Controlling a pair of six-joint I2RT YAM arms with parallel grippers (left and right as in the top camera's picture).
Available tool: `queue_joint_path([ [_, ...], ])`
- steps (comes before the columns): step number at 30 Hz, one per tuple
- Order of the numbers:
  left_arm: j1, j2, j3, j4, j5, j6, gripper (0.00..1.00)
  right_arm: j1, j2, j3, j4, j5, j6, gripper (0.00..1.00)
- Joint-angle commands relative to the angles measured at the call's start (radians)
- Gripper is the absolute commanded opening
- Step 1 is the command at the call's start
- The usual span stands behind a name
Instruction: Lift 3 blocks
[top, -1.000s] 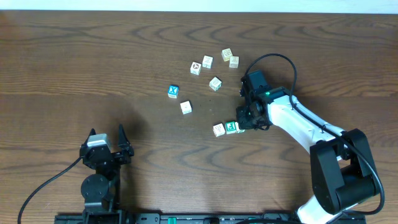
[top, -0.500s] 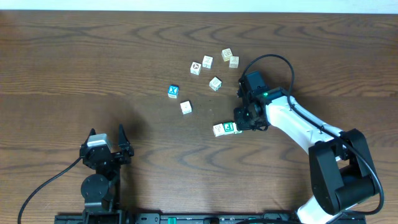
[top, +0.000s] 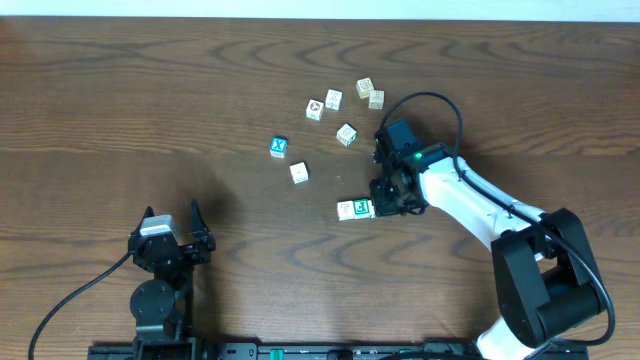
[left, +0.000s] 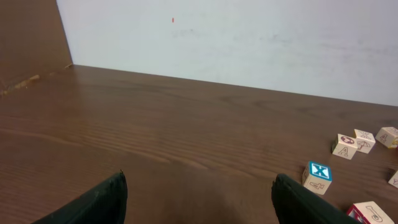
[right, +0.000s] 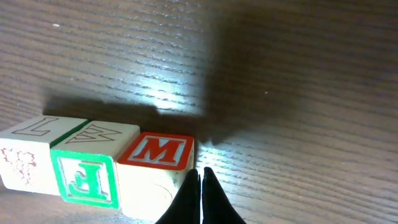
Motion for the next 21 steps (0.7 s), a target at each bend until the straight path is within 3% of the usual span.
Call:
queue_joint_path([
  [1,0.003,0.0,-0.016,-0.045,-0.009,-0.001,0.75,0.024,0.011,0.011,-0.003,-0.004,0.004,0.02],
  [9,0.003,0.0,-0.016,-0.045,-0.009,-0.001,0.75,0.025,0.011,0.011,-0.021,0.005,0.042,0.01],
  [14,0.003,0.0,-0.016,-0.045,-0.009,0.0,0.75,0.024,0.011,0.011,-0.063,0.156,0.117,0.02],
  [21,0.003,0.0,-0.016,-0.045,-0.009,-0.001,0.75,0.033,0.011,0.011,-0.144,0.127,0.116,0.01],
])
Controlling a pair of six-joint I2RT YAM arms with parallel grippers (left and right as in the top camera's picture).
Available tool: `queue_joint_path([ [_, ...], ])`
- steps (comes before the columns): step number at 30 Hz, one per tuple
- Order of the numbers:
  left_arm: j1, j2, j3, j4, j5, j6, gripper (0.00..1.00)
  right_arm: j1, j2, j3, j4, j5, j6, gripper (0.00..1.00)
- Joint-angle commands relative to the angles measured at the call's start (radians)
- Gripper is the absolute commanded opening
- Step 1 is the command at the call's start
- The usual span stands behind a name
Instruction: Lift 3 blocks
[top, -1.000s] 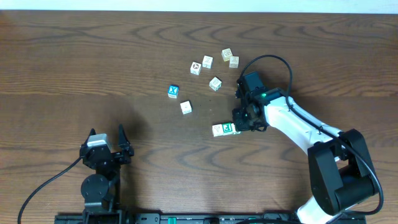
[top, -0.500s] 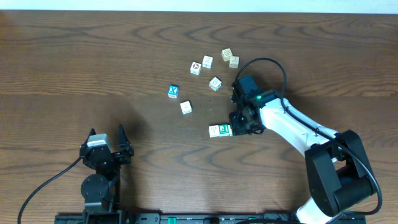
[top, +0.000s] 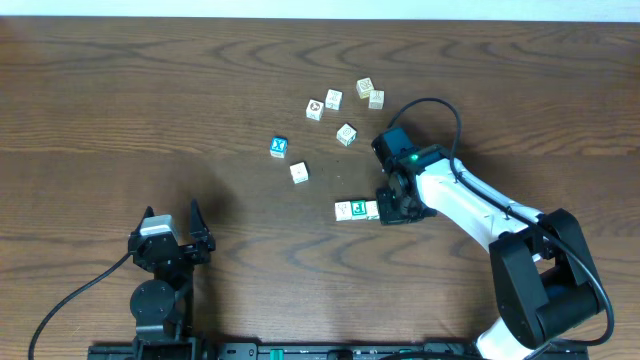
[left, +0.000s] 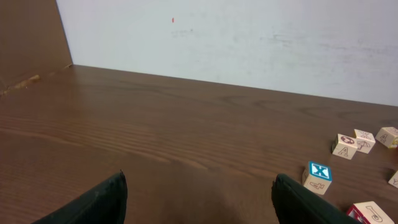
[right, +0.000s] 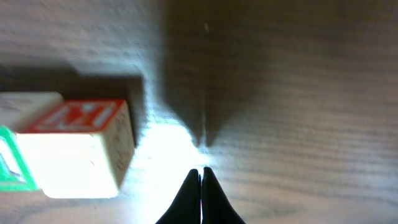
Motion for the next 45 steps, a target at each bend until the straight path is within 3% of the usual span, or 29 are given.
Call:
queue_joint_path([
  [1,0.003,0.0,-0.016,-0.045,-0.009,0.0,0.75,0.02,0.011,0.011,-0.021,0.011,0.023,0.01],
  [45,0.003,0.0,-0.016,-0.045,-0.009,-0.001,0.75,0.095,0.011,0.011,0.02,-0.111,0.04,0.01],
])
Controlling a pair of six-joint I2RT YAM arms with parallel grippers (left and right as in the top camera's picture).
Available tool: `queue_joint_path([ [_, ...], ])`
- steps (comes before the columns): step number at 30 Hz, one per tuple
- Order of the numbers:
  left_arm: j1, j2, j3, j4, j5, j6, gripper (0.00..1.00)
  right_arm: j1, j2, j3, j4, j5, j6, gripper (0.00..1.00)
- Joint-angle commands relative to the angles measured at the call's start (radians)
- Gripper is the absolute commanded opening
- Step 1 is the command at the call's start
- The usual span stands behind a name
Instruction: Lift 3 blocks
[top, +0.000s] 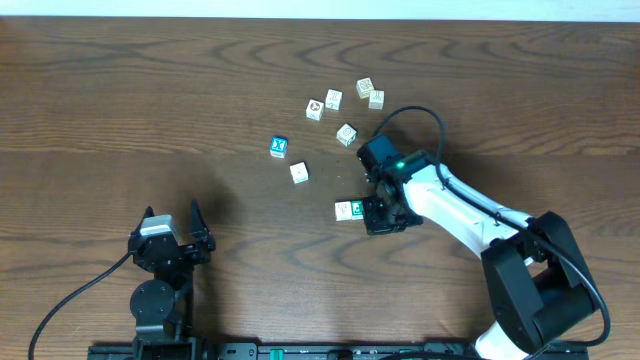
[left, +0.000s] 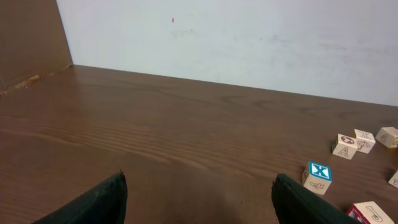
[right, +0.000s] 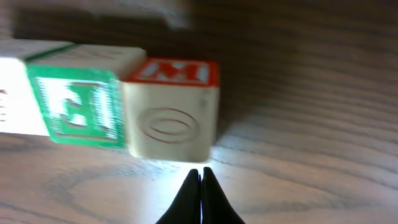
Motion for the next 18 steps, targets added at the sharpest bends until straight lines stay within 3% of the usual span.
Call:
queue_joint_path([
  [1,0.003,0.0,-0.016,-0.045,-0.009,-0.001,0.75,0.014,0.011,0.011,0.02,-0.008,0.012,0.01],
  [18,0.003,0.0,-0.016,-0.045,-0.009,-0.001,0.75,0.014,0.011,0.011,0.05,-0.008,0.012,0.01],
])
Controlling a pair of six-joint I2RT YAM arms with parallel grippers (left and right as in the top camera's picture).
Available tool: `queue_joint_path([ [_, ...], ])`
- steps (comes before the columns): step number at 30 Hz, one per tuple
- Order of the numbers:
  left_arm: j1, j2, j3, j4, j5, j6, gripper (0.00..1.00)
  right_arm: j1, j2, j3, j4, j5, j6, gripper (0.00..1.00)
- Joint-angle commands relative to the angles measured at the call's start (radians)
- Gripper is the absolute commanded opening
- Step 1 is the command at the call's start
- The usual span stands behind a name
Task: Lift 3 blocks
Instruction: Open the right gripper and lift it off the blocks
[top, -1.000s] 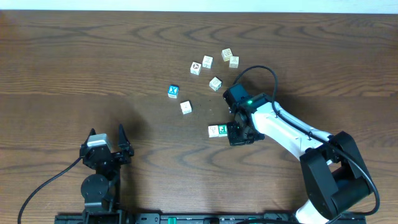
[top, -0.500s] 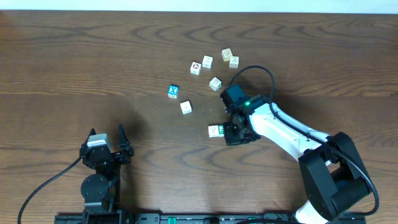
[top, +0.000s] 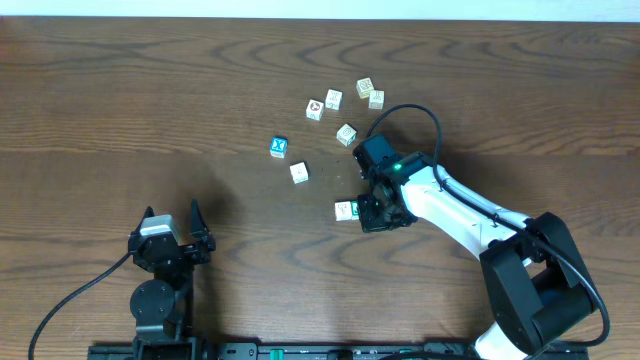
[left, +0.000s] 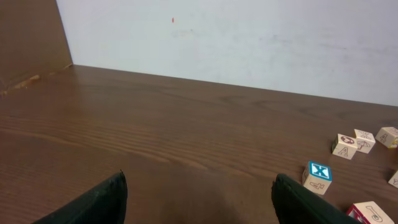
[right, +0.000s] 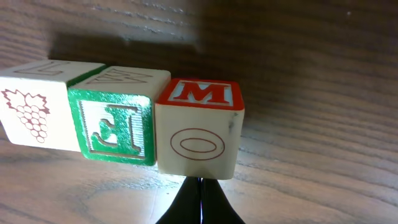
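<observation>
Three blocks lie touching in a row on the table: a grape-picture block (right: 34, 102), a green-lettered block (right: 115, 124) and a red M block (right: 199, 127). Overhead the row (top: 346, 210) pokes out left of my right gripper (top: 375, 212). My right gripper (right: 200, 183) is shut, holding nothing, its tips against the lower edge of the red M block's O face. Near the front left, my left gripper (top: 170, 240) stands open and empty, far from the blocks; its fingers (left: 102, 199) frame bare wood.
A blue X block (top: 279, 147) and a white block (top: 299, 172) lie left of the row. Several more blocks (top: 346, 134) are scattered behind it toward the back. The blue X block (left: 319, 174) also appears at the right of the left wrist view.
My shut right gripper has closed in on the red M block, its tips now touching the O face. Overhead it sits slightly further left. The left arm has not moved.
My shut right gripper was first at the right end of the row, beside the red M block. Then it was off to the right of that block. Later it faced the block's O side, and now its tips touch that face. The left gripper stayed open throughout.
</observation>
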Motion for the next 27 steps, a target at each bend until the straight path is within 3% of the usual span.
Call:
queue_joint_path([
  [1,0.003,0.0,-0.016,-0.045,-0.009,-0.001,0.75,0.005,0.011,0.011,0.005,-0.005,0.012,0.01],
  [27,0.003,0.0,-0.016,-0.045,-0.009,-0.001,0.75,0.005,0.011,0.011,0.018,-0.024,0.012,0.01],
])
